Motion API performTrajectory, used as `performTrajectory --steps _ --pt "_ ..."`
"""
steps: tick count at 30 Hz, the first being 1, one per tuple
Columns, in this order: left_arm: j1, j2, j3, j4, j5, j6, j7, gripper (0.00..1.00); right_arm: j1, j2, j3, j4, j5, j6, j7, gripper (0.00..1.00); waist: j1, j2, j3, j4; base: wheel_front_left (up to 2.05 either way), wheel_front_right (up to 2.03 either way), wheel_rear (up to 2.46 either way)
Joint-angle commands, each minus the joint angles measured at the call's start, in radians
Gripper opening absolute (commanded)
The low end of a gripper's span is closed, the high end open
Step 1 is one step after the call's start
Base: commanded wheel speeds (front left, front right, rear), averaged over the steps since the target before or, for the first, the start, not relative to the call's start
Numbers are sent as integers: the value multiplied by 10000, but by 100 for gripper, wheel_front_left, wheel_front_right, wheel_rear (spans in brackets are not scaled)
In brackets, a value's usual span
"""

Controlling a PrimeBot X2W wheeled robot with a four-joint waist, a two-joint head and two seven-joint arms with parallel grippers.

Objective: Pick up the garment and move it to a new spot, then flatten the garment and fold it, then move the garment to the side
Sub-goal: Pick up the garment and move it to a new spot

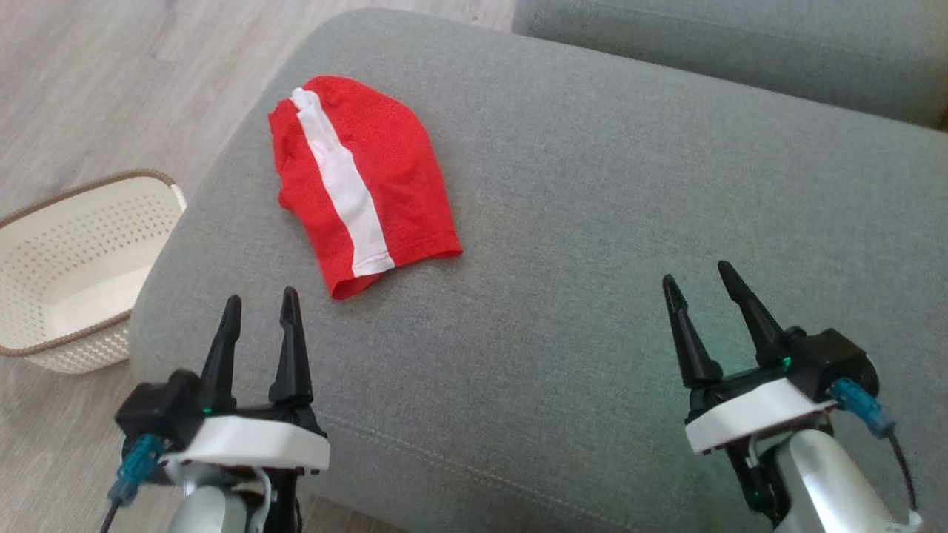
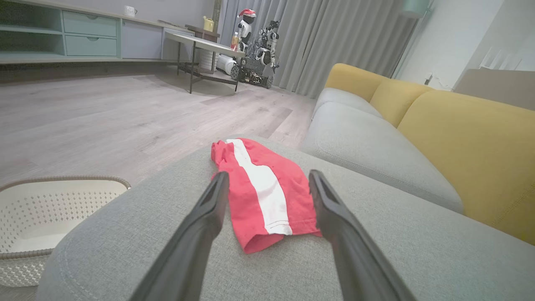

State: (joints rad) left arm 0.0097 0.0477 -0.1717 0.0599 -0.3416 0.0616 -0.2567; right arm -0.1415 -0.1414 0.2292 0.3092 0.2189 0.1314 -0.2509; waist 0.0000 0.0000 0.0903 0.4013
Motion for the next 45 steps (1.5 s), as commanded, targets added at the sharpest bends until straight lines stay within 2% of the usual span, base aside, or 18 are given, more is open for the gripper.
performTrajectory --steps 1,8,15,24,33,34,35,40,45 --pt "-614 26 413 -315 10 -21 -51 100 -279 -136 134 -362 3 -7 -108 100 0 0 139 -79 0 0 0" --pt "-1690 26 514 755 469 -273 -51 100 -523 -531 -748 -923 -156 -7 -4 100 0 0 955 -281 0 0 0" --pt "-3645 26 362 3100 543 -637 -28 100 -766 -1230 -1717 -2309 -311 -7 629 100 0 0 2086 -510 0 0 0" --pt "-6566 290 395 5826 368 -771 1150 100 -930 -1801 -2136 -3861 -208 -7 1365 100 0 0 3239 -852 0 0 0" --pt "-8422 688 350 8415 370 -574 2417 100 -970 -1886 -2097 -4280 -154 -7 1522 100 0 0 3866 -1275 0 0 0" --pt "-8515 705 342 8608 358 -580 2478 43 -983 -1880 -2102 -4265 -145 -7 1508 100 0 0 3877 -1308 0 0 0" --pt "-8585 710 341 8770 337 -590 2493 0 -994 -1871 -2111 -4242 -139 -7 1490 100 0 0 3878 -1335 0 0 0" --pt "-8647 667 341 9087 253 -639 2159 0 -1034 -1766 -2088 -4022 -108 -7 1367 100 0 0 3700 -1460 0 0 0" --pt "-8499 607 516 9031 -38 -826 1355 0 -1069 -1514 -1938 -3555 -87 -7 1129 100 0 0 3173 -1649 0 0 0"
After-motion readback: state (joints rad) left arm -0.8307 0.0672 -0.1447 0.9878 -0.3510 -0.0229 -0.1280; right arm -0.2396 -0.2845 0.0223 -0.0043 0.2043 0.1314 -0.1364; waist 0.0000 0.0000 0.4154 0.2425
